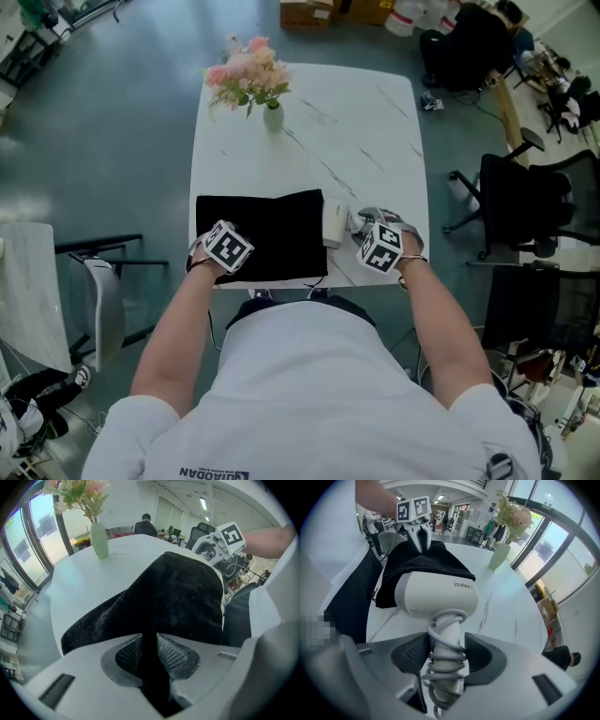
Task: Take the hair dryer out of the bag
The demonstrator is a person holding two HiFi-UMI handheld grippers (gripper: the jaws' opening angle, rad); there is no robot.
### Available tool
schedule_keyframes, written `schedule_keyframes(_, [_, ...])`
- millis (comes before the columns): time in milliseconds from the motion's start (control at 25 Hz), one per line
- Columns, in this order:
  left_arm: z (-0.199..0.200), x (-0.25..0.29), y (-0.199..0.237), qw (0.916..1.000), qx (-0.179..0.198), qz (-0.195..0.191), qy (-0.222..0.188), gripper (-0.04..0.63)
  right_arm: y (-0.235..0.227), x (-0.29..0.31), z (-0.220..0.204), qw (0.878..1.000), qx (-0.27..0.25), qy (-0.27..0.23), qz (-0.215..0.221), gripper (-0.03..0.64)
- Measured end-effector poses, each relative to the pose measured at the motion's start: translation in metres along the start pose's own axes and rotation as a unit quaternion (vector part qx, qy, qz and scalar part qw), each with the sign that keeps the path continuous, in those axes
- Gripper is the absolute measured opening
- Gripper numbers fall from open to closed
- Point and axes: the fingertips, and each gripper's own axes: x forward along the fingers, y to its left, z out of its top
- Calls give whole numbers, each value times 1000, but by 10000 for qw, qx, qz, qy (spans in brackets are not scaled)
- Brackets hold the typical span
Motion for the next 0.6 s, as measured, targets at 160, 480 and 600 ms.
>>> schedule_keyframes(160, [2,-1,-1,10000,-27,69,-44,109,-6,-6,-24,9993,302,130,-170,235])
schedule_keyframes(480, [1,1,0,9999,-27,127,-16,109,-8,-15,-69,9933,1004,372,-427,236])
schedule_keyframes(600, [4,-2,2,9998,28,203,-40,109,-7,-16,-83,9908,1187,426,-489,236])
